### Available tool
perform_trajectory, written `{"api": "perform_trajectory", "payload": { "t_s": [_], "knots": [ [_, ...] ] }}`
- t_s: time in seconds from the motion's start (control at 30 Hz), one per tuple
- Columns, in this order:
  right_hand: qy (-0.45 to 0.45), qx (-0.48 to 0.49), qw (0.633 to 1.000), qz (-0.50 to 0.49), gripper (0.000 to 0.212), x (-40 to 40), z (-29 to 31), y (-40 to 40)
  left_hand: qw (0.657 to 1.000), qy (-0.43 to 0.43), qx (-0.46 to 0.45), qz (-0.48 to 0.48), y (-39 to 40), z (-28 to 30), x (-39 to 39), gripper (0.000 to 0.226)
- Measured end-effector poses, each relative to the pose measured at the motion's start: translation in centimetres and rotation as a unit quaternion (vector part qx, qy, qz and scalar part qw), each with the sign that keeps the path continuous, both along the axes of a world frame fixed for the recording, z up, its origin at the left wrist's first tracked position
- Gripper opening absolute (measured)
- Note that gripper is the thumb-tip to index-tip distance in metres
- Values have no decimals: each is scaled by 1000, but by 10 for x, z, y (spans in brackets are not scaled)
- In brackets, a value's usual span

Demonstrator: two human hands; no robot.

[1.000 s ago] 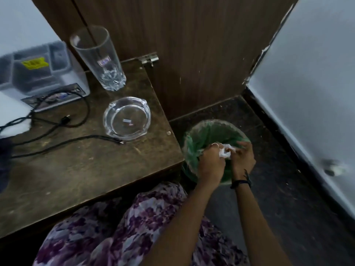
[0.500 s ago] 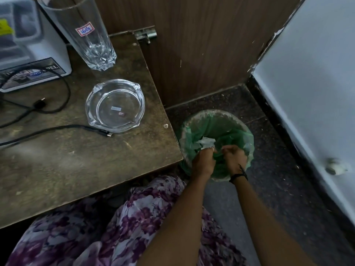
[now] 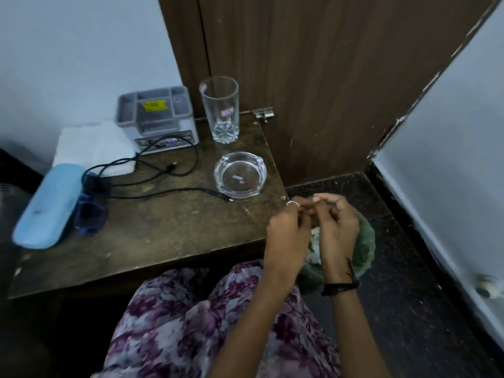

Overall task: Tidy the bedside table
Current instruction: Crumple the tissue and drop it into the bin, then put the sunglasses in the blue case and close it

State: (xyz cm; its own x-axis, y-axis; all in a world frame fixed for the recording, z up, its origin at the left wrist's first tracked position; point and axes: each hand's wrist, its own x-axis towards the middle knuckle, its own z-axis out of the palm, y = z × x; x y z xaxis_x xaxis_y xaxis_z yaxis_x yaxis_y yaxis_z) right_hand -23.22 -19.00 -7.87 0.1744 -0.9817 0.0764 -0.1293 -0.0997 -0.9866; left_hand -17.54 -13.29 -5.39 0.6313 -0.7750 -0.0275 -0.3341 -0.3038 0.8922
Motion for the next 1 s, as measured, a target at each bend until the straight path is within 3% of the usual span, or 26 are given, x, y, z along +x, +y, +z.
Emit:
{"api": "perform_trajectory", "payload": {
  "t_s": [0.2, 0.33, 0.57, 0.73, 0.83, 1.0],
  "knots": [
    [-53, -41, 992, 105, 15, 47, 55, 51, 994, -84, -46, 53, 65, 51, 43, 21],
    [-5, -86, 974, 210, 13, 96, 66, 80, 980, -170, -22, 100, 108, 55, 90, 27],
    [158, -228, 871, 405, 18, 190, 58, 115, 937, -302, 34, 173, 186, 27, 179, 36],
    [215, -327, 780, 489, 22, 249, 59, 124, 900, -293, 124, 299, 237, -2, 220, 63],
    [241, -370, 724, 529, 21, 272, 62, 126, 910, -216, 143, 323, 254, -18, 233, 72],
    [250, -389, 701, 543, 19, 284, 62, 129, 926, -150, 82, 337, 256, -22, 241, 61]
  ]
}}
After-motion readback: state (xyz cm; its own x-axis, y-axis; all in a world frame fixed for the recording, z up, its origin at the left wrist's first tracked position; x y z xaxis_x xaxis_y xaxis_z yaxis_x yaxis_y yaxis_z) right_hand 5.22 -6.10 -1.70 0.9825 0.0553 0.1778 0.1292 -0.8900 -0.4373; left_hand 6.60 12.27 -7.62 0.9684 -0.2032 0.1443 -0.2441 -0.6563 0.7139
